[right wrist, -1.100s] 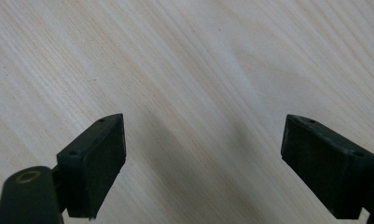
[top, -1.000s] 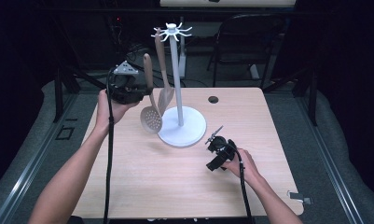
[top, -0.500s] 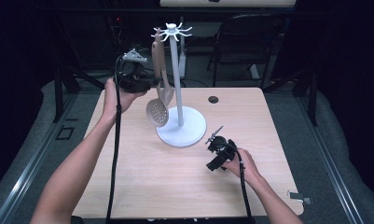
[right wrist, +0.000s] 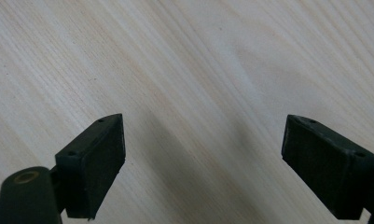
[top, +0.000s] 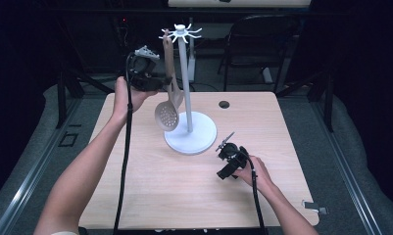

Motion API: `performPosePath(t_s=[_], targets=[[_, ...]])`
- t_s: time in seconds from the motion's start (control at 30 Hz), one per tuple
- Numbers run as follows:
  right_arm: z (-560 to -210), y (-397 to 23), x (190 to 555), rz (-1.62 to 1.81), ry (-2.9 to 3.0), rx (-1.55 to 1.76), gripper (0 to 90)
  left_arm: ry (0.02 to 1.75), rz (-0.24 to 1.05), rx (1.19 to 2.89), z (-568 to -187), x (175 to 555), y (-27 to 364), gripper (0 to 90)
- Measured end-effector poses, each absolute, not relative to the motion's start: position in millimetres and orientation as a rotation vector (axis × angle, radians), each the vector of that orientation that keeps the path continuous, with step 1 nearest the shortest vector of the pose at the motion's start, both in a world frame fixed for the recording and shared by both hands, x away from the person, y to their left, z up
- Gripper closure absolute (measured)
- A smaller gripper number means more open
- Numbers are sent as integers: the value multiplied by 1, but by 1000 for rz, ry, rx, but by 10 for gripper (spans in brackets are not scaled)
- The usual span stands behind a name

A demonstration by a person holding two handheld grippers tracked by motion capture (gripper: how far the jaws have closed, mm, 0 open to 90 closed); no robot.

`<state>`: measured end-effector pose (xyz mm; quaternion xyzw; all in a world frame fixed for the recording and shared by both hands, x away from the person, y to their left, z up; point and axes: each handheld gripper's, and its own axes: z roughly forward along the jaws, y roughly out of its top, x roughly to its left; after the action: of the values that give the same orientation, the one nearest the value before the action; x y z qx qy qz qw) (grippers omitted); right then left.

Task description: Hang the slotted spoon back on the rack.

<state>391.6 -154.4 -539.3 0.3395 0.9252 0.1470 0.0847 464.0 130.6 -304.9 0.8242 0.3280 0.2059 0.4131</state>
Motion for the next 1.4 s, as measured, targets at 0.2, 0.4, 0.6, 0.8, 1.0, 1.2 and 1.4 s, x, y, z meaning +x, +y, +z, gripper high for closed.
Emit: performPosePath(t_s=[0.2, 0.4, 0.6, 0.8, 1.0, 1.2, 1.4], targets=[[-540, -154, 392, 445, 2757, 1017, 130, 834, 515, 2086, -305, 469, 126, 747], [-540, -154, 392, 448, 2759, 1018, 130, 843, 517, 2081, -309, 473, 123, 746], [-540, -154, 392, 448, 2757, 1015, 130, 837, 533, 2061, -314, 471, 125, 739], [-539, -154, 392, 443, 2761, 1011, 130, 833, 479, 2004, -317, 468, 137, 624], [-539, -153, 392, 441, 2761, 1011, 130, 843, 471, 2014, -322, 464, 147, 368], [-539, -153, 392, 431, 2776, 1001, 130, 861, 519, 2074, -336, 460, 153, 224], [-540, -153, 391, 442, 2768, 1008, 130, 910, 540, 2104, -357, 458, 164, 155]])
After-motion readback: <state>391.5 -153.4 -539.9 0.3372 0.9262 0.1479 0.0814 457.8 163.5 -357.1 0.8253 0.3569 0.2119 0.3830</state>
